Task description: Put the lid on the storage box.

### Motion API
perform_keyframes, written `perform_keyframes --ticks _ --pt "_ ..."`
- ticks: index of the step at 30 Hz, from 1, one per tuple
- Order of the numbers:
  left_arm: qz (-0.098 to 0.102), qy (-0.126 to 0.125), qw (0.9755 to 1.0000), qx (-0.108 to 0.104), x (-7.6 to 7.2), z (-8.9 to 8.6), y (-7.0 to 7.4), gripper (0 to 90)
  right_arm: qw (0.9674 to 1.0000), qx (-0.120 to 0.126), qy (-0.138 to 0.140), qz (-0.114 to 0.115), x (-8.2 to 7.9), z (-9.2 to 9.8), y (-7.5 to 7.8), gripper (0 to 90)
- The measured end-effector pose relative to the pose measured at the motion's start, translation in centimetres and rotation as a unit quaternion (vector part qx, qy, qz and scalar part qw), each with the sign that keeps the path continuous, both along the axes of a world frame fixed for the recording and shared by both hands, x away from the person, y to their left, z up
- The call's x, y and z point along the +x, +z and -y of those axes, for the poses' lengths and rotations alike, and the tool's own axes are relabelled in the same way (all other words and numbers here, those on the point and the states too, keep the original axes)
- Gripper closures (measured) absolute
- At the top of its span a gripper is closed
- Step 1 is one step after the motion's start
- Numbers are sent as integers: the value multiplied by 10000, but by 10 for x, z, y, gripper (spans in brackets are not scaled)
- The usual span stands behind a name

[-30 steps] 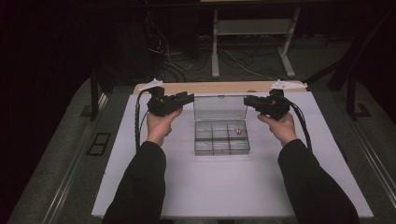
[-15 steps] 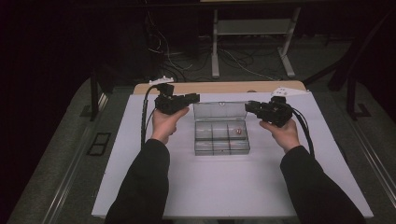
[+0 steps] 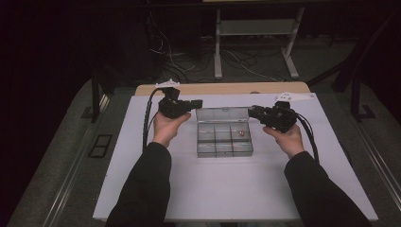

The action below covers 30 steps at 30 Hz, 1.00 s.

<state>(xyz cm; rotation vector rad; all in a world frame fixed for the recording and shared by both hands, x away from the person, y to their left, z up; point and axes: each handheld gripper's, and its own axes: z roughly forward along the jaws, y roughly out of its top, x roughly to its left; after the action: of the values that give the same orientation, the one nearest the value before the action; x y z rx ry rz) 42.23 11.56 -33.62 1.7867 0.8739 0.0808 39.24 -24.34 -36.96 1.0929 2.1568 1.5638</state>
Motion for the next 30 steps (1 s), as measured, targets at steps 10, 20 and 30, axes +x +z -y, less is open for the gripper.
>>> perform_keyframes --ticks 10,20,30 --pt "31 -291 9992 284 -7 4 -1 885 9999 -103 -30 -105 -8 0 -2 569" --pt "11 -467 9985 292 -17 1 -10 885 9995 -85 2 -288 -17 2 -7 525" --pt "46 -487 9985 231 -31 -5 -21 885 9992 -41 49 -405 -27 3 -16 505"
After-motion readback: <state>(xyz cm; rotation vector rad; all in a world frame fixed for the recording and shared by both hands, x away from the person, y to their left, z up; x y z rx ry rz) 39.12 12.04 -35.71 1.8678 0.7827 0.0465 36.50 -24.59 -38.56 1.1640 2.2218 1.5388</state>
